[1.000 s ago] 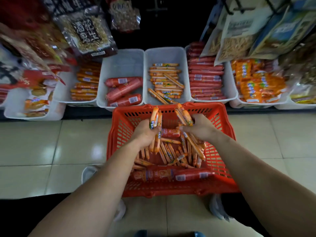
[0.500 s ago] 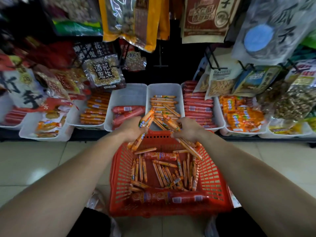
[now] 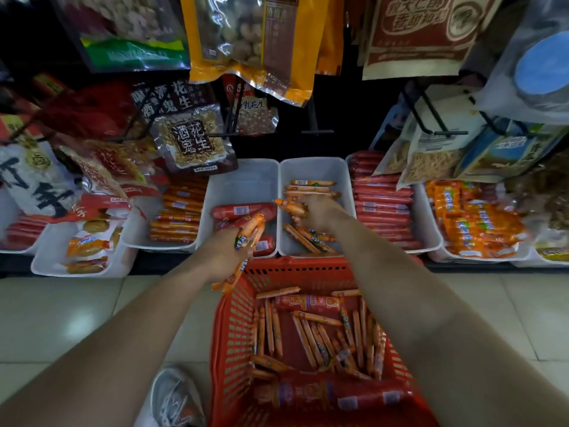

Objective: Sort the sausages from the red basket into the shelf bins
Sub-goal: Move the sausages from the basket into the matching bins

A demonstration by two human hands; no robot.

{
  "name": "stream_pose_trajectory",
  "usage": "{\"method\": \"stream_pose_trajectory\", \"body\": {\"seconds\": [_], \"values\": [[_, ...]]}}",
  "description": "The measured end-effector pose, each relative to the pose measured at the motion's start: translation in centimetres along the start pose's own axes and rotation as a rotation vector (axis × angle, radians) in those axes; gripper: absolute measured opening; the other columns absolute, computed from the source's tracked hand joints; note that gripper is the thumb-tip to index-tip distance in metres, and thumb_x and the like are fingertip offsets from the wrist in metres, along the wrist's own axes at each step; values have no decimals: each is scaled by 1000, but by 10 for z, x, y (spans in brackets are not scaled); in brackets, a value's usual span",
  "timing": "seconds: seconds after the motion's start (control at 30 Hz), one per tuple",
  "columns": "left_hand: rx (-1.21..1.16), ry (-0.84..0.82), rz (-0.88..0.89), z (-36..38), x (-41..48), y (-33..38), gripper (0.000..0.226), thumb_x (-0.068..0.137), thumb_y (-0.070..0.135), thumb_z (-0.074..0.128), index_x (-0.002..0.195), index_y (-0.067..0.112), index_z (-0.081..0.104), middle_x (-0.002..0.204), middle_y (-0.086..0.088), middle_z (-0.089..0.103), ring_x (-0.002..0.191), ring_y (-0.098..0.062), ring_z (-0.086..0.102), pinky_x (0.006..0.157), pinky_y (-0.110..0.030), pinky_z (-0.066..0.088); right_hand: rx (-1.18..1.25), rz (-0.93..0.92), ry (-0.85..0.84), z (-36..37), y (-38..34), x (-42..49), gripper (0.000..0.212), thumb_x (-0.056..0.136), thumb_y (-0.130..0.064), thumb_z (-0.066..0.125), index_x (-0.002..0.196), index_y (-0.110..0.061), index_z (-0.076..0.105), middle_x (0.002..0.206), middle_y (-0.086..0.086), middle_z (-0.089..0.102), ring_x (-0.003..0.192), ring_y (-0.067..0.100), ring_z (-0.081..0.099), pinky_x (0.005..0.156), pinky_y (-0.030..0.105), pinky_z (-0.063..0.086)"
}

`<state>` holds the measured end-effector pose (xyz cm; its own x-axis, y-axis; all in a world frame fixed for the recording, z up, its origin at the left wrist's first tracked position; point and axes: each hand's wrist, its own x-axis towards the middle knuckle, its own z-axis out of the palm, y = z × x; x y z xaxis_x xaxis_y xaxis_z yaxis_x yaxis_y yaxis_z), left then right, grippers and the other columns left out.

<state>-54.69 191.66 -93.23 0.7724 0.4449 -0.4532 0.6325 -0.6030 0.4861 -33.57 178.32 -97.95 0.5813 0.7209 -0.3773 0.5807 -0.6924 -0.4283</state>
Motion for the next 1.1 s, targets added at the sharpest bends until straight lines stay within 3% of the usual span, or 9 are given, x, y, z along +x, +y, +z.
{"method": "stream_pose_trajectory", "body": {"seconds": [0.13, 0.27, 0.43, 0.53, 0.67, 0.77, 0.97, 1.1], "values": [[1, 5, -6, 6, 11, 0, 34, 99, 30, 58, 131, 19, 54, 118, 1, 63, 110, -22, 59, 84, -31, 43, -50, 35, -30, 23, 20, -5, 54, 77, -55, 68, 125, -32, 60, 122, 3, 66, 110, 30, 62, 94, 43, 52], [104, 9, 25, 15, 28, 11, 37, 95, 38, 61, 128, 21, 55, 121, -2, 64, 112, -26, 59, 95, -42, 49, -42, 59, -49, 11, 42, -20, 49, 86, -40, 68, 131, -23, 57, 121, 8, 66, 110, 32, 62, 85, 34, 48], [219, -52, 100, 29, 60, 53, 35, 98, 30, 59, 129, 15, 53, 117, -9, 60, 102, -28, 59, 76, -33, 39, -23, 58, -31, -11, 78, -50, 36, 91, -34, 64, 123, -18, 60, 118, 10, 65, 103, 29, 61, 79, 35, 48], [244, -66, 114, 45, 85, 74, 43, 98, 29, 60, 139, 17, 50, 129, -12, 61, 102, -28, 60, 76, -32, 40, 16, 73, -2, -10, 101, -66, 35, 91, -32, 64, 122, -17, 62, 116, 8, 67, 105, 27, 62, 86, 38, 51], [281, -123, 173, 71, 110, 92, 47, 98, 29, 60, 144, 23, 48, 140, -8, 56, 119, -27, 57, 91, -33, 45, 51, 94, 48, -1, 120, -72, 40, 89, -34, 64, 126, -20, 62, 120, 5, 67, 110, 26, 62, 91, 41, 51], [282, -162, 213, 89, 123, 96, 46, 93, 28, 67, 137, 27, 55, 138, -5, 59, 120, -25, 57, 100, -41, 48, 78, 106, 97, 5, 125, -71, 39, 89, -32, 62, 127, -23, 61, 120, 3, 67, 109, 26, 62, 90, 41, 52], [123, -102, 185, 94, 133, 73, 56, 85, 23, 76, 137, 25, 56, 139, 2, 58, 120, -17, 58, 100, -34, 49, 70, 36, 160, 10, 117, -53, 37, 91, -27, 59, 128, -22, 59, 122, 6, 61, 110, 30, 59, 90, 43, 52], [-18, 25, 158, 84, 142, 57, 42, 87, 20, 74, 127, 25, 63, 125, 8, 65, 106, -9, 62, 94, -31, 52, 10, 9, 125, 12, 104, -11, 35, 94, -26, 56, 127, -18, 58, 121, 10, 58, 109, 33, 59, 90, 44, 52]]}}
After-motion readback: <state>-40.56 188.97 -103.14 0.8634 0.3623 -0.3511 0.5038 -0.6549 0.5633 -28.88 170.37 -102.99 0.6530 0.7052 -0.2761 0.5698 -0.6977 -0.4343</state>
